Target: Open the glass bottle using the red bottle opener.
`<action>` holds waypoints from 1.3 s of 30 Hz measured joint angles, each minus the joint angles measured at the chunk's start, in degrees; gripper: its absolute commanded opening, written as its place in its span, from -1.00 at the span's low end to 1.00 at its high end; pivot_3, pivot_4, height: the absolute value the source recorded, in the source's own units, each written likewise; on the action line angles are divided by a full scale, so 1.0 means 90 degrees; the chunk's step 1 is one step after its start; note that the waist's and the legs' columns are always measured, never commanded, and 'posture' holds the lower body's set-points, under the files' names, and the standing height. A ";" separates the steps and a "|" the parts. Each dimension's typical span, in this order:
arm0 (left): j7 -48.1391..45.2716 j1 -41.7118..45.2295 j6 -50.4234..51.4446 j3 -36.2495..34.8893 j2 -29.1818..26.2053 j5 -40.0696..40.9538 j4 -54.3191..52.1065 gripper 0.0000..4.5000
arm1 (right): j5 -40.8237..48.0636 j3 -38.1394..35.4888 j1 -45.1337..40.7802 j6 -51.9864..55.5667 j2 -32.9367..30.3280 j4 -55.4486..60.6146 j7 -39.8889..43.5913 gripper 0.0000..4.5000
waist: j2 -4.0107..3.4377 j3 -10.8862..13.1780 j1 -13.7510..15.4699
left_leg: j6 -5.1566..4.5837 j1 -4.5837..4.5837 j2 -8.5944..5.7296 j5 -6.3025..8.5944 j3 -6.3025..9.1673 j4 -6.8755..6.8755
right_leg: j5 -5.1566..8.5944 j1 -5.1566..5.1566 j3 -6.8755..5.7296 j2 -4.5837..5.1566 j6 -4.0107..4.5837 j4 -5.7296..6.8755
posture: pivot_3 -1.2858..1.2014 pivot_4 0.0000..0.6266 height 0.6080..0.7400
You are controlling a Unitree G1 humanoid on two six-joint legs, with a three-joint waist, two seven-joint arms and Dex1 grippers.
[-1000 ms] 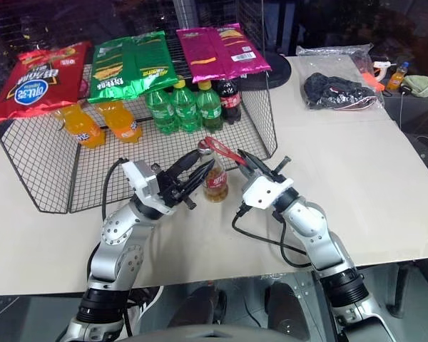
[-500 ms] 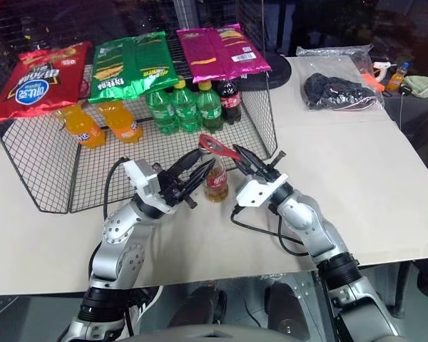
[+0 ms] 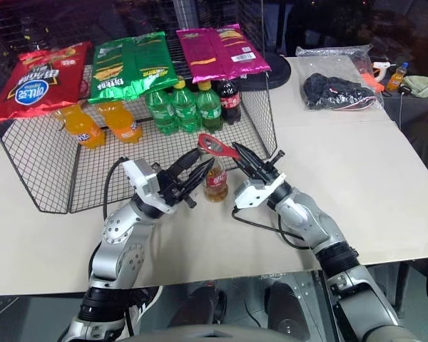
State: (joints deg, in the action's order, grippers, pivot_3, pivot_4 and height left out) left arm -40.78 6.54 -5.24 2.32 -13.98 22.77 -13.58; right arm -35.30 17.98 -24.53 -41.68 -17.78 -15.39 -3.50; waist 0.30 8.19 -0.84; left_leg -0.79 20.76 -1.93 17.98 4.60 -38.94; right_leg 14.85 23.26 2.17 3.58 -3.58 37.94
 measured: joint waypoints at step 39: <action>-0.0001 0.0165 -0.0155 0.0114 0.0188 -0.0137 0.0208 -0.39 | -0.0450 -0.0215 -0.2170 -0.0774 -0.1589 -0.0542 -0.0110 -1.00 | 0.0001 -0.0001 -0.0006 | -0.0002 -0.0005 0.0002 0.0000 0.0004 0.0005 | 0.0001 -0.0016 -0.0003 0.0001 0.0001 -0.0015 | 0.03 -0.52 1.00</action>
State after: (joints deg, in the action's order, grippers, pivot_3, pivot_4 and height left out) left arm -40.79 8.02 -6.63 3.34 -12.29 21.53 -11.70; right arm -39.34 16.05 -44.06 -48.65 -32.07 -20.27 -4.49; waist 0.31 8.18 -0.90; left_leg -0.80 20.72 -1.92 17.98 4.63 -38.89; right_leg 14.86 23.12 2.15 3.59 -3.57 37.80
